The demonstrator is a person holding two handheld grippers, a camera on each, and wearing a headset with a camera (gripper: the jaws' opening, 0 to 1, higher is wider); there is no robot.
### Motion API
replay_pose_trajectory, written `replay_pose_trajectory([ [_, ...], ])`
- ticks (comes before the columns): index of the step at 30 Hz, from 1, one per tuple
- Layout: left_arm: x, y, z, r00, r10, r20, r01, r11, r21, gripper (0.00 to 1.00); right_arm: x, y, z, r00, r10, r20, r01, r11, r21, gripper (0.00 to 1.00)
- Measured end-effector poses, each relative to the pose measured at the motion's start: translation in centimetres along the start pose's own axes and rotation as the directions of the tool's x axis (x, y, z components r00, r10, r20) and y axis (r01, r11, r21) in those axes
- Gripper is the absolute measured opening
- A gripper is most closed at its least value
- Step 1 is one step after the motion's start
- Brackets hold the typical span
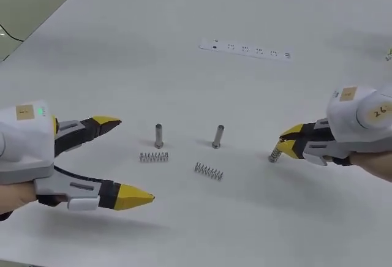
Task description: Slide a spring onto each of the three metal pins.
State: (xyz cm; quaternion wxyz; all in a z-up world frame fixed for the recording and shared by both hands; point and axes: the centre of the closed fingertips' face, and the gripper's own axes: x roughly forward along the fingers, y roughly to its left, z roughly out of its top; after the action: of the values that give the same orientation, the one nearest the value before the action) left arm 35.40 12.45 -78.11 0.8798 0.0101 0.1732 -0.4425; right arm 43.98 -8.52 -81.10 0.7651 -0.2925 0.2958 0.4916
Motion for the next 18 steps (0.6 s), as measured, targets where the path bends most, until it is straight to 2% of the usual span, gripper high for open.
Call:
replay_pose_trajectory([
  [10,0.04,-0.01,-0.02,1.0,0.0,-0.002,0.0,1.0,-0.001,0.98,0.6,0.12,-0.65,0.9998,0.002,-0.019,-0.003,1.0,-0.012,0.08],
  [18,0.12,-0.12,-0.02,1.0,-0.002,0.0,0.002,1.0,-0.005,0.98,0.63,-0.04,-0.51,1.0,0.0,-0.008,0.0,1.0,-0.013,0.08],
])
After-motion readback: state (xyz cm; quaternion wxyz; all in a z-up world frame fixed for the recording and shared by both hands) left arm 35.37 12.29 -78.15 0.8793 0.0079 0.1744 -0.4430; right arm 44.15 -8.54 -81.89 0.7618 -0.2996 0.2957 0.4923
